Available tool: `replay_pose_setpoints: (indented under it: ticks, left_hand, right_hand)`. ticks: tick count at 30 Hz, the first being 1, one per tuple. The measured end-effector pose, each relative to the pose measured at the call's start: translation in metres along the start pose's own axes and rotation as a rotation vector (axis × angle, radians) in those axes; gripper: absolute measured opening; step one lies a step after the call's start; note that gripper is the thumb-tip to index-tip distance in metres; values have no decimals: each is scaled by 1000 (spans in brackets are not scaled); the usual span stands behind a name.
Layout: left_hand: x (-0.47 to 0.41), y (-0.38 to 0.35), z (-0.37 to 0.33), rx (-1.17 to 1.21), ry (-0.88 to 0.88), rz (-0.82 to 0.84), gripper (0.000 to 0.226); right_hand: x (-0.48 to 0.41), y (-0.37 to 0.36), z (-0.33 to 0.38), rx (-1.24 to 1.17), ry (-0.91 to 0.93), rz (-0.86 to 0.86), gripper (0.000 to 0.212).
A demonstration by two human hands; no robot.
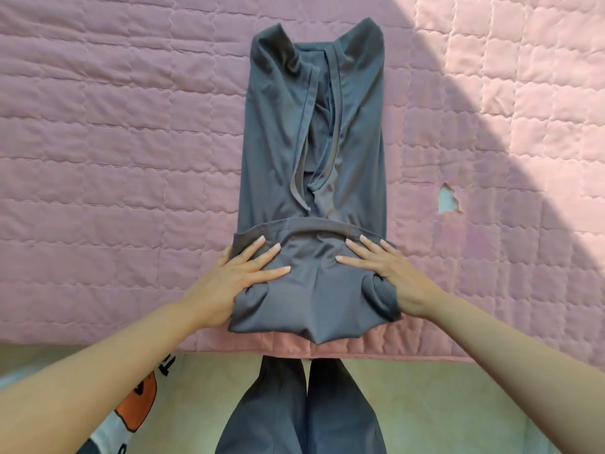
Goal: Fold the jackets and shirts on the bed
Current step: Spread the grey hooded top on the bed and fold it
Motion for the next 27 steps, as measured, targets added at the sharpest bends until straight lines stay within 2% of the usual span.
replay_pose_setpoints:
  ticks: [3,4,6,7,8,9,11,12,14,16,17,19,22,25,27]
  left_hand:
    - [20,-23,-9,125,-26,16,111]
    - [25,-20,-8,263,34,-11,101]
    - [29,-1,-1,608,216,-100,65]
    - [27,15,-3,707,234,-122,48]
    - [23,31,-6,701,193,-137,37]
    - [19,48,-8,744,200,-140,36]
    - [9,80,3,874,298,-230,51]
    - [-3,101,14,922,302,-320,43]
    - [-22,137,34,1034,305,-521,11]
    - [-46,159,60,1121,343,-699,21]
    - [-60,164,71,1140,372,-762,20]
    - [-88,161,86,1157,424,-798,20]
    - [-113,145,104,1072,573,-830,20]
    - [-108,167,93,900,468,-1048,11]
    - [-101,182,83,848,407,-1180,11]
  right_hand:
    - [23,-28,-5,-181,-42,65,92]
    - [29,-32,-6,-272,-85,75,89]
    - [33,-17,-3,-499,-264,2,68]
    - [32,-1,1,-598,-346,-64,53]
    - [29,21,2,-668,-412,-164,39]
    - [25,48,6,-702,-423,-291,32]
    - [18,99,20,-716,-334,-459,33]
    - [8,120,23,-728,-289,-510,34]
    - [-9,153,17,-761,-285,-622,26]
    - [-35,171,-6,-872,-332,-775,9]
    - [-50,174,-18,-935,-373,-823,10]
    - [-77,163,-45,-992,-489,-829,26]
    - [-91,154,-66,-912,-593,-929,33]
    - [-81,178,-49,-604,-492,-1178,19]
    - [-73,190,-41,-471,-455,-1286,18]
Point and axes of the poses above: each hand's wrist, its own x-axis away from the middle knuckle, its own y-axis out of the back of the hand, z = x × y, the point moved 8 cm from there along -x, towards the middle knuckle, and after that the axes turned 3 degrees about y, right-handed, at the moved point
